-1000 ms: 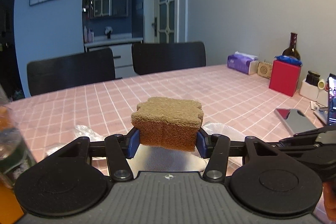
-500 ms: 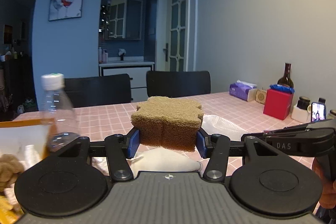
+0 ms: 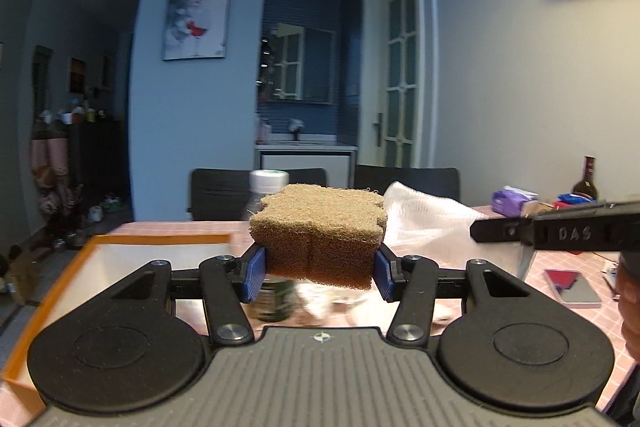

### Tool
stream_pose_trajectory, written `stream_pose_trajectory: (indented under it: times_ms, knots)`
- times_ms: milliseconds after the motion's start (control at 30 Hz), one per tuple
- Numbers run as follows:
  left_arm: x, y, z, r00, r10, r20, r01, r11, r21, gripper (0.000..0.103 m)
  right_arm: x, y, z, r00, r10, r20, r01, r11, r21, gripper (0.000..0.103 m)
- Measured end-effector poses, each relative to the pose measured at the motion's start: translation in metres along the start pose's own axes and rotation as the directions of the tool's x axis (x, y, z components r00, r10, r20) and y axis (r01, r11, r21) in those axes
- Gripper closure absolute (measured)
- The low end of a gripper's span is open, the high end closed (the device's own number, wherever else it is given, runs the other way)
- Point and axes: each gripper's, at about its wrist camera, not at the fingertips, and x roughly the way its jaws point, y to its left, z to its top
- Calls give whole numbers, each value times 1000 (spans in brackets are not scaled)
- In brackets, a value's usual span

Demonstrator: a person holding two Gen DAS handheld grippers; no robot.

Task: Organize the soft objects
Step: 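Lift the sponge with the left gripper while the right lifts the plastic bag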

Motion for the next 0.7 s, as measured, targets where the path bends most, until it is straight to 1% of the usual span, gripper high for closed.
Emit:
stream_pose_trajectory:
  times_ms: [200, 367, 467, 600, 700]
  knots:
    - [-11, 35, 5, 995, 96, 9, -96, 995, -7, 42, 18, 48, 17, 996, 91, 15, -89, 992, -89, 103]
    - [-7, 59, 15, 984, 178, 0, -178, 984, 25, 42, 44, 85, 30, 989, 150, 15, -146, 977, -154, 103]
    - [0, 71, 19, 976, 216, -15, -215, 975, 54, 42, 66, 104, 37, 984, 178, -3, -176, 970, -169, 103]
    - [20, 88, 21, 970, 237, -60, -233, 970, 69, 42, 102, 127, 43, 985, 168, -39, -172, 968, -183, 103]
    - [38, 99, 22, 958, 270, -91, -261, 960, 100, 42, 130, 142, 42, 989, 131, -69, -143, 966, -214, 103]
